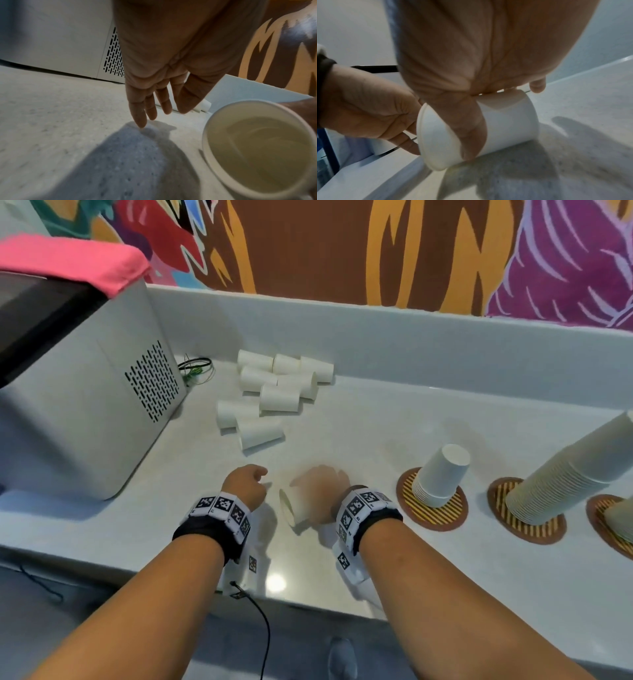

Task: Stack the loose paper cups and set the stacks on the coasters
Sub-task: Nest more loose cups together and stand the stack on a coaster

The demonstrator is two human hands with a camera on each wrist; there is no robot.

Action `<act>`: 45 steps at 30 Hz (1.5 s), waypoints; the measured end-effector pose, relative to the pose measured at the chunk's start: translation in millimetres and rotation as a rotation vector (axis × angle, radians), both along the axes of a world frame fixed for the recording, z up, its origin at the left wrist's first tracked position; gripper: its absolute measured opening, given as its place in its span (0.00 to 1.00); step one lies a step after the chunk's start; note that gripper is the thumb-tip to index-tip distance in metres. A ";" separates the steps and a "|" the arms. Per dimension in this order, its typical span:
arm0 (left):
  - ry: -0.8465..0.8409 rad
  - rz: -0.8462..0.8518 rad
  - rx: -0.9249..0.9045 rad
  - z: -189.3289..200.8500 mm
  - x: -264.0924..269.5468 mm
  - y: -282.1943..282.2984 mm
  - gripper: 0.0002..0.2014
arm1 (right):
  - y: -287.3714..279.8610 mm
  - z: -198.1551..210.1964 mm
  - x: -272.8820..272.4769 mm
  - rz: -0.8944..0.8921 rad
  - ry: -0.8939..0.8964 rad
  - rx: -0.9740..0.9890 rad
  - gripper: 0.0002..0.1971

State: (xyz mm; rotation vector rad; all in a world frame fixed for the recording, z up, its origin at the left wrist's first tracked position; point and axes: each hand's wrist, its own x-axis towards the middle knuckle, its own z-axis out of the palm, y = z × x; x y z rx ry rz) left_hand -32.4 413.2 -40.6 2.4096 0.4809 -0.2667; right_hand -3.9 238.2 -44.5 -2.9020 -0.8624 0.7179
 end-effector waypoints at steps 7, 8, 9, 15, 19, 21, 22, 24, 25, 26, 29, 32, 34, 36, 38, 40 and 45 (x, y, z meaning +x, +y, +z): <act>0.115 -0.012 0.131 -17.6 21.5 16.0 0.24 | 7.3 -0.9 39.4 -0.018 -0.043 0.017 0.41; 0.139 -0.018 0.151 -18.2 24.6 18.0 0.25 | 8.1 -1.8 45.1 -0.013 -0.044 0.023 0.41; 0.158 -0.027 0.175 -17.3 27.5 19.2 0.27 | 8.7 -1.6 50.3 -0.009 -0.040 0.034 0.41; 0.223 -0.096 0.262 -11.6 42.2 28.6 0.35 | 21.5 0.9 75.1 -0.096 0.065 0.183 0.43; 0.203 -0.036 0.136 -8.4 45.8 36.8 0.30 | 32.4 7.2 85.9 -0.194 0.112 0.381 0.40; 0.183 0.045 -0.028 -7.5 46.7 42.5 0.33 | 40.2 9.0 90.8 -0.239 0.162 0.493 0.39; 0.169 0.065 -0.085 -6.2 47.4 45.3 0.35 | 44.2 10.4 91.7 -0.259 0.193 0.559 0.40; 0.169 0.043 -0.111 -3.3 48.5 51.2 0.36 | 52.7 14.8 92.5 -0.305 0.289 0.717 0.43; 0.180 0.024 -0.122 -2.4 48.6 56.0 0.37 | 58.1 18.1 92.9 -0.318 0.338 0.789 0.46; 0.195 0.016 -0.163 -1.2 48.2 59.0 0.40 | 61.2 20.1 93.3 -0.320 0.361 0.844 0.48; 0.210 0.003 -0.356 4.2 50.2 71.6 0.50 | 75.2 23.5 95.3 -0.318 0.293 0.915 0.51; 0.154 0.028 -0.516 4.9 54.5 80.6 0.56 | 88.4 27.8 95.9 -0.255 0.325 0.834 0.39; 0.097 0.024 -0.618 5.7 58.1 82.3 0.42 | 96.1 35.3 95.6 -0.205 0.352 0.757 0.25; 0.063 0.015 -0.649 13.3 58.8 81.8 0.28 | 103.1 36.7 99.8 -0.201 0.284 0.761 0.19; 0.076 0.026 -0.601 18.2 60.0 86.0 0.18 | 113.2 28.5 109.0 -0.271 0.164 0.785 0.18; 0.079 0.060 -0.574 18.2 61.8 92.4 0.14 | 120.5 18.8 119.0 -0.312 -0.022 0.680 0.20; 0.192 0.174 -0.603 22.4 59.3 111.6 0.27 | 131.4 5.7 124.8 -0.127 -0.130 0.398 0.40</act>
